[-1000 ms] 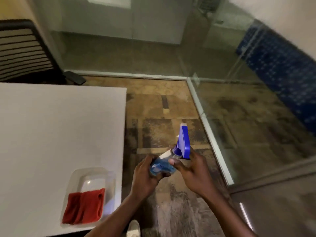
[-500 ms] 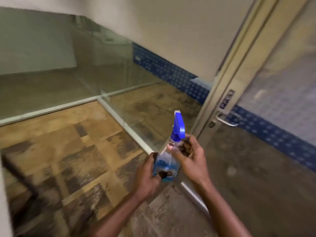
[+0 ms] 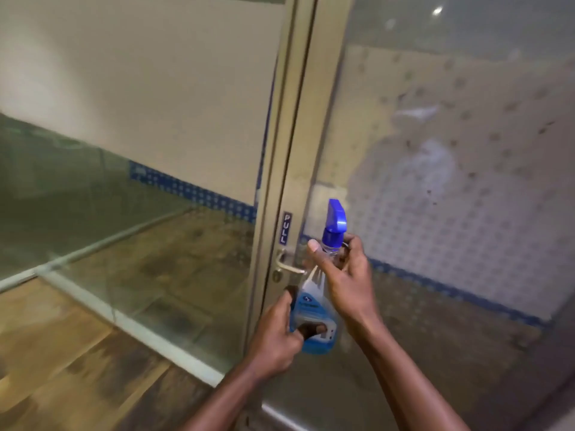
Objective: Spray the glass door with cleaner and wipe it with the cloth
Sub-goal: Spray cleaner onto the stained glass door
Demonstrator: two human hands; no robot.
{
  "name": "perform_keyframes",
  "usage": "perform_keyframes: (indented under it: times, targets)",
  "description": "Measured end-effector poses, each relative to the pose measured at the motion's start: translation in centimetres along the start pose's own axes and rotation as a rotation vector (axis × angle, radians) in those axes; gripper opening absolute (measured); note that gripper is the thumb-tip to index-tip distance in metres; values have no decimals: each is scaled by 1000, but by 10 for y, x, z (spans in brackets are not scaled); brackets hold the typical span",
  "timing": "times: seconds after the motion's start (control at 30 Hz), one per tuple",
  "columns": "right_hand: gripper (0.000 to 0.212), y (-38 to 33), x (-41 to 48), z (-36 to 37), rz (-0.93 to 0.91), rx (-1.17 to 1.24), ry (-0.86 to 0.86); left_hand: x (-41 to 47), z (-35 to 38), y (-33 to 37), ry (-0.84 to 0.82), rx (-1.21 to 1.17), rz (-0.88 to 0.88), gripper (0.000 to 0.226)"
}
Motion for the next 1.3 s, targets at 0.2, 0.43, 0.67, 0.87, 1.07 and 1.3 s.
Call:
perform_keyframes:
  times: [0.2,0.43,0.67,0.87,1.07,1.3]
  targets:
    - [72,-33,56,-25,-43,22,223,65,32,61,-157,38,156,50]
    - [57,-65,119,-35,-81,25,299,121,52,98,-278,97,222,45]
    - [72,-81,143,-39,-103,0,346,147,58,123,-302,106,286,45]
    - [70,-81,154,-56,-103,-69,359,158,71,127,-337,182,303,44]
    - [74,-67,154,-77,-130,-57,396,165,92,125,-290,333,372,47]
    - [57,-71,145,-110,-173,-68,449,156,123,134,-336,360,413,50]
Point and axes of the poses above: each hand's wrist, its own x-axis towards the middle knuckle, its own z-axis out of the palm, y = z × x, the point moved 3 cm from there along x, towards the middle knuckle, and after that the axes turned 6 degrees about y, right-handed, at the moved point
